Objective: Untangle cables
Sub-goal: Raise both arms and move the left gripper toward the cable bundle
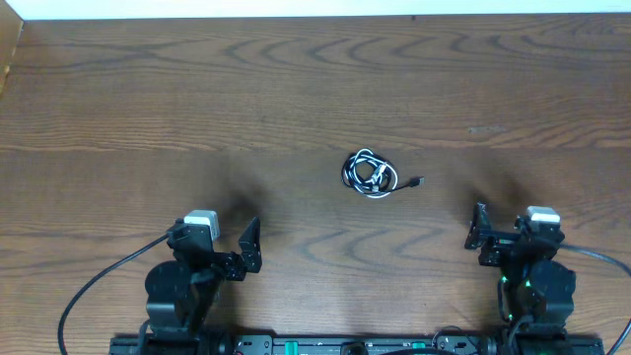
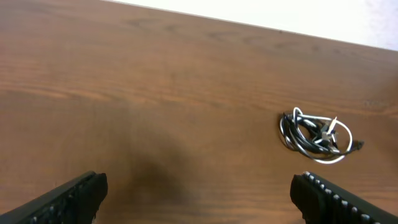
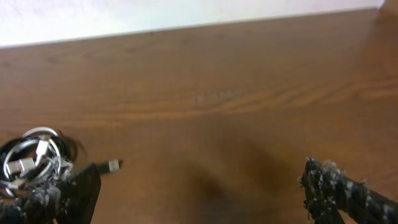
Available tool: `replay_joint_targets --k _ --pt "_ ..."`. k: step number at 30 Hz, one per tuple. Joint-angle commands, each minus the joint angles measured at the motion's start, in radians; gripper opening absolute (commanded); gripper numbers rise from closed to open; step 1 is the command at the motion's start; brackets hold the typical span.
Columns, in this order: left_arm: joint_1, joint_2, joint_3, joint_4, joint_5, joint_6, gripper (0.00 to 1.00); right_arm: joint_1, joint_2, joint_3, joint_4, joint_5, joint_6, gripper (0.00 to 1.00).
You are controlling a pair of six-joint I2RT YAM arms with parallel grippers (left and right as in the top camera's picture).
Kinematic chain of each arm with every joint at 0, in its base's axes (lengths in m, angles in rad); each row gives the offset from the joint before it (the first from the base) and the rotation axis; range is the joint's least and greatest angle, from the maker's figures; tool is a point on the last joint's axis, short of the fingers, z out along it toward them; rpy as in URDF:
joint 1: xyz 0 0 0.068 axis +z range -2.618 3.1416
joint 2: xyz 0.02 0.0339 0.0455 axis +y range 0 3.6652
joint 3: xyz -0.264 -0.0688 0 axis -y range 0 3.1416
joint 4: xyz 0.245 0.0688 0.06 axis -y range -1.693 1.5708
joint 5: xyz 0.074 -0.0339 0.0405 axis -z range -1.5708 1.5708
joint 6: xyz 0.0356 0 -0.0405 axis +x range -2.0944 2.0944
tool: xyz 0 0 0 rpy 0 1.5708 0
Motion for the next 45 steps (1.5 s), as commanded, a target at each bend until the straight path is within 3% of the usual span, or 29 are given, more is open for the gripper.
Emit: replay_joint_targets --k 1,9,16,21,25,29,32,38,45 --pt "-0.006 0.074 0.074 -0.053 0.002 -0.024 0.99 -0.002 0.078 0.076 -0.020 -0.005 0.011 0.99" --pt "-0.006 0.333 0.235 -0.179 0.057 -0.024 0.98 -0.002 0.394 0.247 -0.124 -0.005 0.011 0.99" --pt "-0.006 0.673 0.487 -0.400 0.065 -0.024 0.98 -0.002 0.721 0.439 -0.278 -0.021 -0.042 0.99" --pt "-0.006 0.875 0.668 -0.573 0.160 -0.023 0.98 -0.002 0.883 0.560 -0.340 -0.058 -0.075 0.99" --pt "-0.006 0.948 0.674 -0.571 0.169 -0.024 0.98 -0.002 0.928 0.567 -0.341 -0.165 -0.075 0.99" --pt "-0.006 0.992 0.674 -0.561 0.273 -0.072 0.98 -0.002 0.934 0.567 -0.333 -0.230 -0.075 0.99" --pt "-0.006 1.017 0.674 -0.492 0.365 -0.125 0.99 -0.002 0.934 0.567 -0.322 -0.277 -0.075 0.99" --pt "-0.013 1.019 0.675 -0.271 0.387 -0.125 0.98 -0.002 0.934 0.566 -0.318 -0.298 -0.071 0.99" --pt "-0.123 1.019 0.753 -0.194 0.124 -0.113 0.97 -0.002 0.934 0.566 -0.306 -0.297 -0.039 0.99"
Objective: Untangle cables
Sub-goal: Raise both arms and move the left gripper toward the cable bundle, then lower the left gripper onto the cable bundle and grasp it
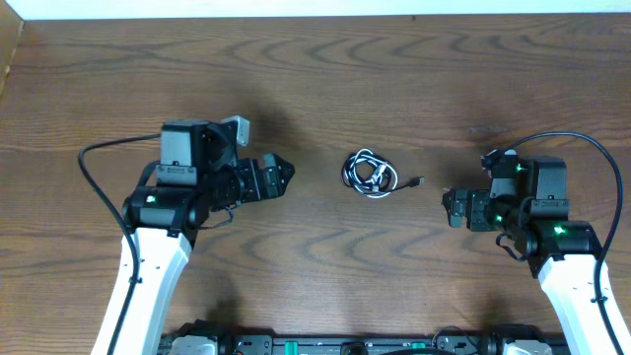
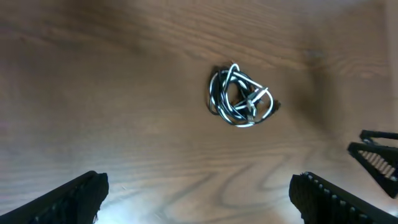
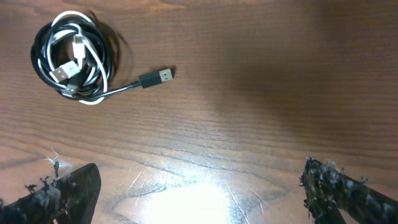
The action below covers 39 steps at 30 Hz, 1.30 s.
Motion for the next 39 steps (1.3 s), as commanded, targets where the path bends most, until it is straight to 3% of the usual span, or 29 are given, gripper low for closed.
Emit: replay_joint_targets --k 1,7,9,14,25,28,36,39 --pt "-0.086 -0.002 0.084 -0.005 -0.191 0.029 0.97 -0.002 0.000 0.016 0.012 -0.016 0.027 0.99" --pt "-0.276 0.008 0.120 -0.001 -0.646 0.055 0.98 -0.002 0.000 0.016 0.012 -0.016 0.029 0.99" --pt "-0.324 0.032 0.119 0.023 -0.705 0.056 0.98 -0.002 0.000 0.017 0.013 -0.012 0.029 0.99" --pt "-0.366 0.161 0.119 0.122 -0.667 0.047 0.98 -0.002 0.000 0.016 0.015 0.010 0.033 0.99" --pt "-0.366 0.483 0.119 0.341 -0.389 0.042 0.98 -0.002 0.000 0.016 0.003 0.010 0.037 0.99" --pt "-0.366 0.557 0.119 0.390 -0.313 -0.011 0.98 -0.002 0.000 0.016 0.000 0.010 0.037 0.99" --pt "-0.366 0.668 0.119 0.428 -0.282 -0.091 0.98 -0.002 0.000 0.016 0.000 0.010 0.037 0.99" --pt "-0.377 0.690 0.119 0.444 -0.246 -0.091 0.93 -0.002 0.000 0.016 0.000 0.010 0.037 0.99"
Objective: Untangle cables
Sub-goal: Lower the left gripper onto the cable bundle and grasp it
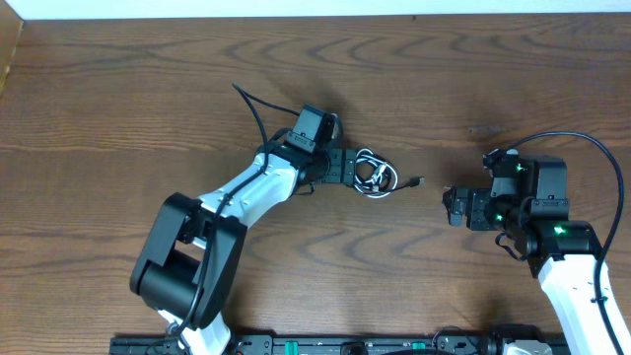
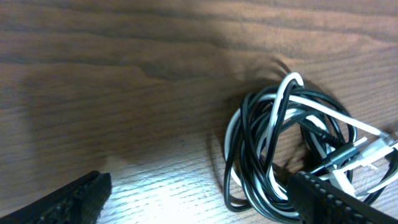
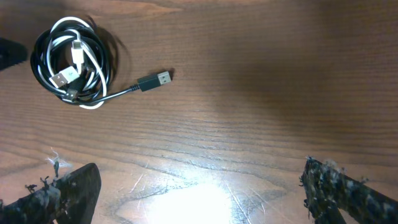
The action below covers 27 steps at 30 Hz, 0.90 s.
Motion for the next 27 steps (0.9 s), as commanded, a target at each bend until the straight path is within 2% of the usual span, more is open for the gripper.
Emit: replay_joint_targets --k 1,4,6,7,8,14,15,17,19,20,21,27 --pt "-0.031 0.031 0.011 0.016 0.051 -0.023 0.90 -0.002 0.000 0.016 -0.003 0.004 0.008 0.99" --pt "-0.062 0.039 0.010 0.037 0.051 -0.023 0.86 -0.002 0.000 0.016 -0.004 0.004 0.008 0.99" --pt "-0.077 0.043 0.010 0.054 0.037 -0.023 0.76 -0.002 0.000 0.016 -0.004 0.004 0.008 0.99" --pt "-0.090 0.047 0.010 0.057 -0.011 -0.023 0.63 -0.002 0.000 0.016 -0.006 0.003 0.008 0.99" --pt "-0.097 0.048 0.010 0.056 -0.043 -0.023 0.58 -0.002 0.000 0.016 -0.008 0.003 0.008 0.99" --pt "-0.119 0.070 0.005 0.055 -0.084 -0.028 0.56 -0.002 0.000 0.016 -0.019 0.003 0.008 0.99" --pt "-0.123 0.076 0.005 0.053 -0.083 -0.032 0.53 -0.002 0.000 0.016 -0.019 0.003 0.008 0.99" --pt "-0.130 0.084 0.004 0.047 -0.080 -0.036 0.43 -0.002 0.000 0.016 -0.019 0.003 0.008 0.99" --pt "-0.136 0.085 0.004 0.042 -0.079 -0.039 0.26 -0.002 0.000 0.016 -0.021 0.000 0.008 0.99" --pt "-0.136 0.084 0.005 0.042 -0.076 -0.039 0.14 -0.002 0.000 0.016 -0.021 0.000 0.008 0.99" --pt "-0.136 0.076 0.005 0.039 -0.061 -0.038 0.08 -0.002 0.000 0.016 -0.022 0.000 0.008 0.99" --pt "-0.129 -0.019 0.005 -0.027 0.035 -0.037 0.07 -0.002 0.000 0.016 -0.021 -0.045 0.008 0.99"
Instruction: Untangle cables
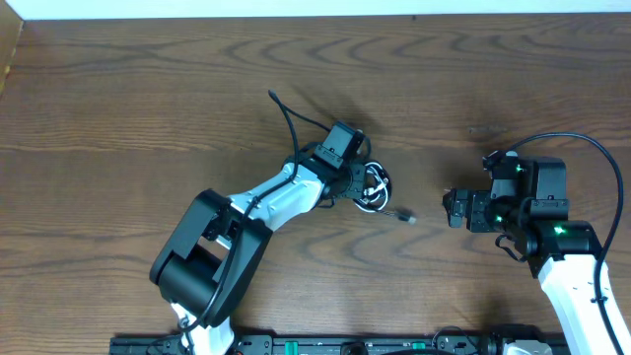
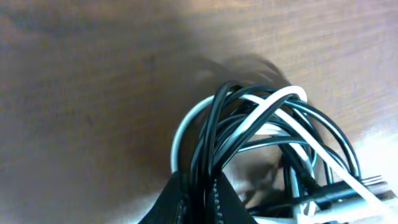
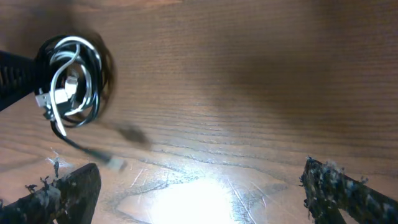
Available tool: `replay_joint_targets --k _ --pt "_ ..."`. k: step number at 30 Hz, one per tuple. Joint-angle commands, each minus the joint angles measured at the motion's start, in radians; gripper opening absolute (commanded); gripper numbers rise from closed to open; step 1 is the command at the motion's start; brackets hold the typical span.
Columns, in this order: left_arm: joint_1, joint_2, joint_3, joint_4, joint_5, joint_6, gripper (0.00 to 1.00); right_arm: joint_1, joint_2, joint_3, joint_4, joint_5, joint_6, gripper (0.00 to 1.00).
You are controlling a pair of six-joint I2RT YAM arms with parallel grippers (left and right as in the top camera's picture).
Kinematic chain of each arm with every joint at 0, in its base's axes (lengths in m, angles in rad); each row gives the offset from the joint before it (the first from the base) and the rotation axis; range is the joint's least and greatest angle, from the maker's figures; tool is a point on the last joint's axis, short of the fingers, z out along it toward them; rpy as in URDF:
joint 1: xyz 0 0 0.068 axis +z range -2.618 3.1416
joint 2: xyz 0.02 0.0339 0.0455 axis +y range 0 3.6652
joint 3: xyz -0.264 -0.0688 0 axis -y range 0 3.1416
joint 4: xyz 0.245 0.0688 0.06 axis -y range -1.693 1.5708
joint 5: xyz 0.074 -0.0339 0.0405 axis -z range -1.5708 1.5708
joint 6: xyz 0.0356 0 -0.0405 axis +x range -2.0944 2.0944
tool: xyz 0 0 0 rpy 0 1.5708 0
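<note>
A tangle of black and white cables (image 1: pixel 374 186) sits mid-table, tilted up on edge. My left gripper (image 1: pixel 356 183) is shut on its left side. In the left wrist view the fingers (image 2: pixel 177 199) pinch several black strands of the cable bundle (image 2: pixel 267 134). One black lead with a USB plug (image 1: pixel 403 217) trails off to the lower right, and that plug (image 3: pixel 115 163) looks blurred in the right wrist view. My right gripper (image 1: pixel 450 207) stands open to the right of the bundle (image 3: pixel 69 84), apart from it.
The wooden table (image 1: pixel 513 89) stretches all round the bundle. Its far edge meets a white wall (image 1: pixel 296 8) at the back. The left arm's own black cable (image 1: pixel 286 118) arches over the table behind the left gripper.
My left gripper was open beside the bundle's left side and is now shut on its black strands. The bundle has tipped up and shifted, and the USB plug has moved down and left. The right arm is unmoved.
Both arms sat folded at the near edge with the bundle flat mid-table. Then both had come out, open, on either side of it. The left gripper then stood open against the bundle, and now grips it, tilted up.
</note>
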Motion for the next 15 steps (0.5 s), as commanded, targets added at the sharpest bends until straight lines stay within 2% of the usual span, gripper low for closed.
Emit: replay_joint_targets --k 1,4,6,15 --pt "0.001 -0.094 0.004 -0.058 0.098 0.005 0.07 -0.002 0.000 0.016 -0.001 -0.067 0.005 0.99" --pt "0.001 -0.192 0.004 -0.144 0.269 0.129 0.07 -0.002 0.000 0.016 0.003 -0.200 0.005 0.99" --pt "0.001 -0.243 0.004 -0.193 0.317 0.182 0.07 -0.001 0.000 0.016 0.010 -0.264 -0.001 0.99" --pt "-0.019 -0.356 0.003 -0.291 0.381 0.222 0.08 0.054 0.000 0.016 0.027 -0.525 -0.156 0.97"
